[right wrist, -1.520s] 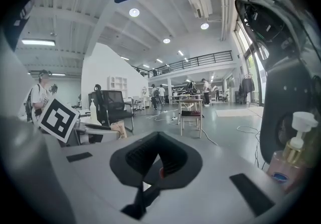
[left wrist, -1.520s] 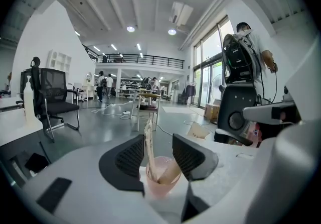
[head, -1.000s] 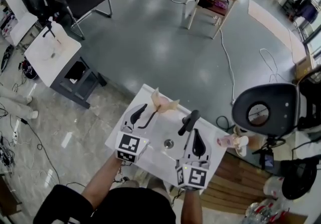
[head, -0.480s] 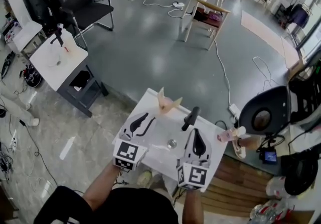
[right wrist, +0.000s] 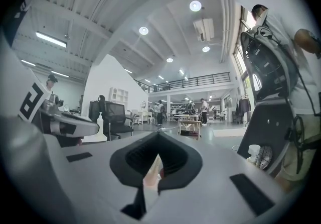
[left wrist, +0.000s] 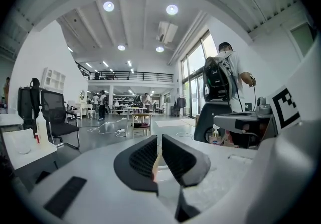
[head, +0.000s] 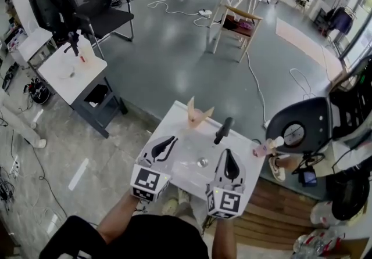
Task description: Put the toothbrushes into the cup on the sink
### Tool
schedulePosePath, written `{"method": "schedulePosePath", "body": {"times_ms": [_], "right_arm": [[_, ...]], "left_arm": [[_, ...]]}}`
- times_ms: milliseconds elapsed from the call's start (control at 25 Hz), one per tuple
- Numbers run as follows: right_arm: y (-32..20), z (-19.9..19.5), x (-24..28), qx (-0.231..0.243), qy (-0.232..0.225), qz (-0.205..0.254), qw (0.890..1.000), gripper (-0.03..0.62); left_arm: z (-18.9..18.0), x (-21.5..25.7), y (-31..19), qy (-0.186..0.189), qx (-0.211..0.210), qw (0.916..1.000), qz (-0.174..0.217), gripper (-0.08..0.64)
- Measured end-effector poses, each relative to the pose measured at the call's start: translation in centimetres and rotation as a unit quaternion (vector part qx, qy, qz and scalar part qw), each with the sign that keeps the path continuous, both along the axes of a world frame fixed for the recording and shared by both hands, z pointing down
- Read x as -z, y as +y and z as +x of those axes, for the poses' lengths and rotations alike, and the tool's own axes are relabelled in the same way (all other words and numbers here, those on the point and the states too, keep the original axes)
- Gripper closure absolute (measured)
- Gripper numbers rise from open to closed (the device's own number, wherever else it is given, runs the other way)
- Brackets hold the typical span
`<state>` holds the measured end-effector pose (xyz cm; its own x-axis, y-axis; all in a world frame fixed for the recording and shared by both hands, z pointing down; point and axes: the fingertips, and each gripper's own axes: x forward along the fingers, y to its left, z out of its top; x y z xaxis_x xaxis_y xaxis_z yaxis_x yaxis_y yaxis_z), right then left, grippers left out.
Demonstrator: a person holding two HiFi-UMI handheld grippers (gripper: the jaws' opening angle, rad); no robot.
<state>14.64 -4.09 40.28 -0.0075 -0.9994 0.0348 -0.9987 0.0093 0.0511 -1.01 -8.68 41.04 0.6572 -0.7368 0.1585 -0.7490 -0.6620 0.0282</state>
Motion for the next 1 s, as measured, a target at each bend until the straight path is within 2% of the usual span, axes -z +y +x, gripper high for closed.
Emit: {"method": "schedulePosePath", "body": {"times_ms": [520,1000], "right_arm": [[4.6,-1.4,-0.4,-0.015,-0.001,0.000,1.000,0.595],[5.2,-1.5,-0.5,-0.023,-0.003,0.003,1.000,0.597]], "left_arm": [[-1.5,0.8,4.4,0.005,-0.013,0.9999,0.007,0.555],[-1.8,0.7,4.9,0.004,-0.019,0.9998,0.010,0.557]]}}
